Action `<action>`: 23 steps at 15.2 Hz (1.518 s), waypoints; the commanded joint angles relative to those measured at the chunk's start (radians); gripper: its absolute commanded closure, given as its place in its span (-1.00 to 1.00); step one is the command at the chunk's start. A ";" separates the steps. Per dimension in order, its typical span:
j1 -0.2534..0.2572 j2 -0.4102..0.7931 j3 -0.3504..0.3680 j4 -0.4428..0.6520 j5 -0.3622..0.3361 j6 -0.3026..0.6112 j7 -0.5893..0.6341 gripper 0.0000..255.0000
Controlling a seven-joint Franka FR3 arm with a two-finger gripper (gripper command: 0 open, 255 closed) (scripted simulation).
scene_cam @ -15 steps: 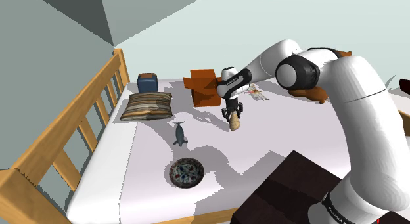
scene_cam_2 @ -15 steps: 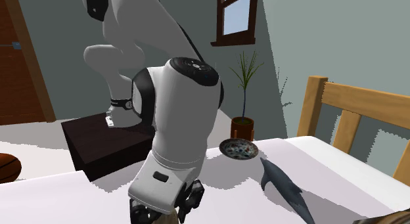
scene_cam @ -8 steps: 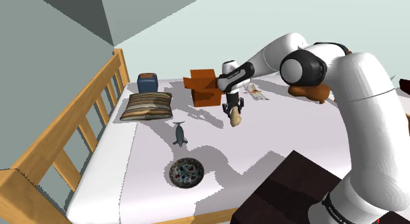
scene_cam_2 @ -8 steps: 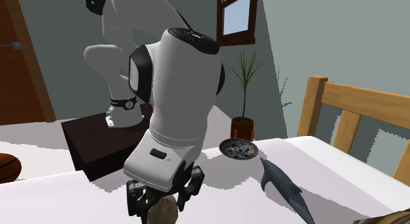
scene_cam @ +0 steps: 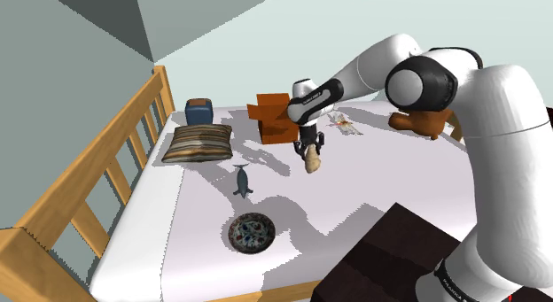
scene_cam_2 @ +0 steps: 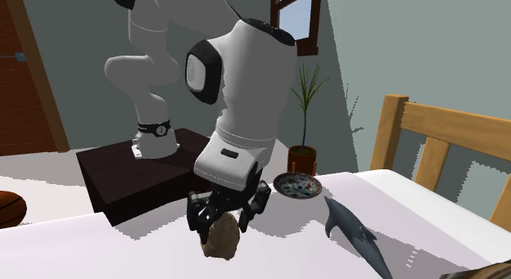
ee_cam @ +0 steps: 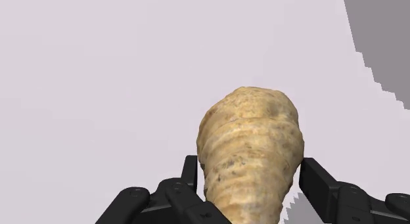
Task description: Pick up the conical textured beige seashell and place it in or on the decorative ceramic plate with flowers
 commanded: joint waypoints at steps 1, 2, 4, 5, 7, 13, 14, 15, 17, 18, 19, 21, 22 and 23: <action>0.029 -0.021 0.008 -0.039 -0.001 0.014 0.037 1.00; 0.044 -0.033 0.013 -0.058 -0.001 0.019 0.056 1.00; 0.075 -0.053 0.024 -0.091 0.000 0.028 0.095 1.00; 0.090 -0.062 0.029 -0.105 0.001 0.032 0.115 1.00; 0.120 -0.078 0.040 -0.130 0.002 0.038 0.154 1.00; 0.210 -0.108 0.078 -0.176 0.009 0.045 0.273 1.00; 0.224 -0.110 0.085 -0.180 0.011 0.045 0.293 1.00; 0.239 -0.112 0.091 -0.182 0.013 0.045 0.313 1.00; 0.269 -0.113 0.105 -0.183 0.016 0.042 0.352 1.00; 0.283 -0.113 0.111 -0.181 0.018 0.041 0.372 1.00; 0.298 -0.111 0.118 -0.179 0.020 0.039 0.392 1.00; 0.328 -0.106 0.132 -0.170 0.023 0.033 0.431 1.00; 0.342 -0.103 0.138 -0.164 0.025 0.030 0.451 1.00; 0.357 -0.099 0.145 -0.156 0.027 0.027 0.471 1.00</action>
